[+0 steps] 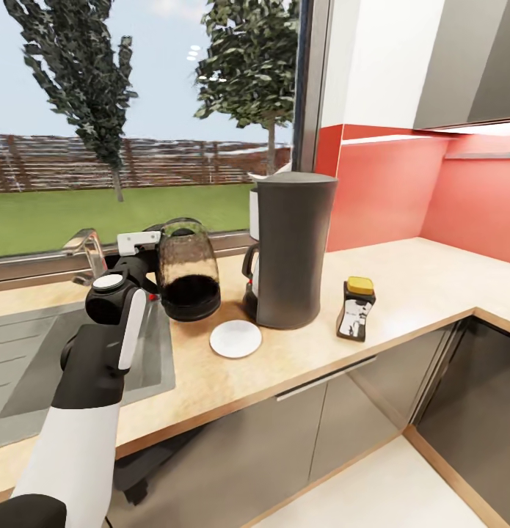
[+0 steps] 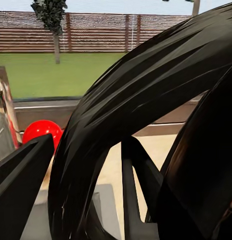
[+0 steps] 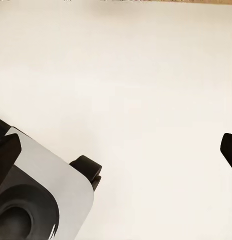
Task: Set up a coffee station on the kitchen countertop: keep the coffee maker on the countertop, move the bottle of coffee from the kitchen shelf to the counter next to the coffee maker, place a paper coffee filter on top of the coffee maker, put the saucer next to the coffee maker with the coffee cup on the saucer, and place the electric kettle next to the coffee maker.
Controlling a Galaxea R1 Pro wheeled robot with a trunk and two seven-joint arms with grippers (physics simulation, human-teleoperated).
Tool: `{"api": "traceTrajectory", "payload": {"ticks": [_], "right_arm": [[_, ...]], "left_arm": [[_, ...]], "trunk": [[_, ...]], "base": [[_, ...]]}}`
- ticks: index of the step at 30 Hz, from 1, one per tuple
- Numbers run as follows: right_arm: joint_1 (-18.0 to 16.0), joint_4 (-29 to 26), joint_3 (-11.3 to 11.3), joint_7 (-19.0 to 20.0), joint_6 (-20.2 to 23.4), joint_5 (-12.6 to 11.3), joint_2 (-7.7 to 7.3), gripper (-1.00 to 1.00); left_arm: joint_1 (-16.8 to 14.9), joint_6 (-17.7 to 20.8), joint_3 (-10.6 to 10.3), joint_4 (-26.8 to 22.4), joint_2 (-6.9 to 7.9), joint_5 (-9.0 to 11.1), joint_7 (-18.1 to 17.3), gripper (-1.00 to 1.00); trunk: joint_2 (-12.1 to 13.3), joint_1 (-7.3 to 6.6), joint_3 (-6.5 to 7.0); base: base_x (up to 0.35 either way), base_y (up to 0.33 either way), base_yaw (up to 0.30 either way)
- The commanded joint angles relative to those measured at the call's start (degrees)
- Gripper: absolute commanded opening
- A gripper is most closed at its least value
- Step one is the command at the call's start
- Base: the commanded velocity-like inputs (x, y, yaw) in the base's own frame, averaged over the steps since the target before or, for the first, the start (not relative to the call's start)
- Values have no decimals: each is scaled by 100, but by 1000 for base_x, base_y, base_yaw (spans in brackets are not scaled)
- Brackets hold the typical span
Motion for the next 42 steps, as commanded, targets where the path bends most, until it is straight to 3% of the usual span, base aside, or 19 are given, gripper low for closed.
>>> {"api": "traceTrajectory", "payload": {"ticks": [1, 42], "right_arm": [[-6, 4, 36, 15, -13, -60, -6, 100], [-6, 4, 36, 15, -13, -60, -6, 100]], "left_arm": [[-6, 33, -8, -6, 0, -27, 30, -100], [-6, 41, -39, 3, -16, -26, 13, -100]], "trunk": [[-3, 0, -6], [-3, 0, -6]], "base": [[39, -1, 0], [30, 0, 0]]}}
